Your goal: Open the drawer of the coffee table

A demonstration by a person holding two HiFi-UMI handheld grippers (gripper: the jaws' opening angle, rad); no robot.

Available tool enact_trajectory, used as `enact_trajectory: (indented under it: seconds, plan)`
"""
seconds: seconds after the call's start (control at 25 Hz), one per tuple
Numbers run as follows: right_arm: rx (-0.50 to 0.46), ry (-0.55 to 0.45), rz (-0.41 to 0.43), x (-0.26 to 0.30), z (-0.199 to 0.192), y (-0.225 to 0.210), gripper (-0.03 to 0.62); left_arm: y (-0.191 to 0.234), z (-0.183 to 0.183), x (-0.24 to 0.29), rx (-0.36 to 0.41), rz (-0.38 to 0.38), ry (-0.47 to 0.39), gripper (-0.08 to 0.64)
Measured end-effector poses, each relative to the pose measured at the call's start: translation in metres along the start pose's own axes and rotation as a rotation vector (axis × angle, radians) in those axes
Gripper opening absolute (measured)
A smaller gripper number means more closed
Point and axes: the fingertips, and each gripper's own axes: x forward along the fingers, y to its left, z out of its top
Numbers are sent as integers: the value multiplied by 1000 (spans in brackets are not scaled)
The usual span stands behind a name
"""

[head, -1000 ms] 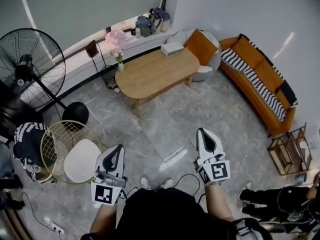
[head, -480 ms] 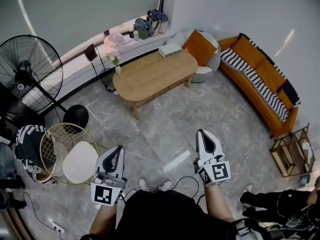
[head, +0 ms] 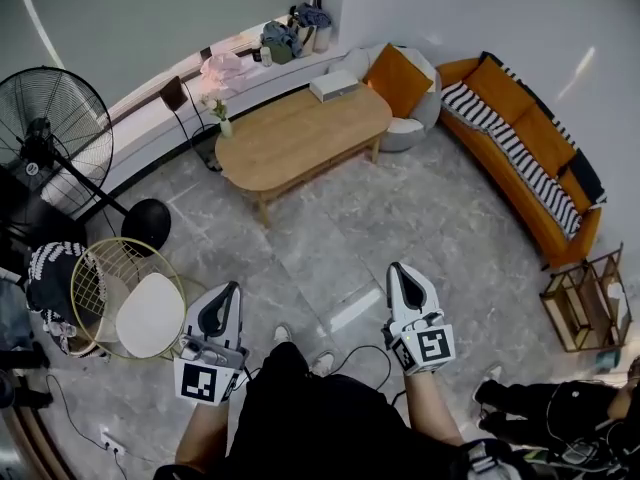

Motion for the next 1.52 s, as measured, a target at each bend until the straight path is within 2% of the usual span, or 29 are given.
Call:
enact_trajectory:
  seconds: [0.28,0.44,0.52,0.6,0.84,1.0,1.32,1.52]
  plan:
    - [-24,42,-14,30,-9,-26,5,9,-23,53,-35,-36,5,8]
    - [-49,76,-57,64,-15,-48,5,30,-46,105,-63,-86,8,8]
    - [-50,100,-70,89,-17,-60,5,45,-50,134,-96,-100,-1,8]
    - [-54,125,-74,122,-15,-69,5,67,-53,165,-97,-105,-15,8]
    - [-73,92,-41,229,13,-73,5,130,-66,239,-98,-134,2,8]
    - [-70,75,-29,278,20,-69,5,161,-77,274,-106,-151,9,8]
    - [-63,79,9,329,25,-86,5,177,-79,317,-114,-142,14,8]
    - [-50,69,77,362,26,-111,5,177,-71,345,-94,-86,10,8]
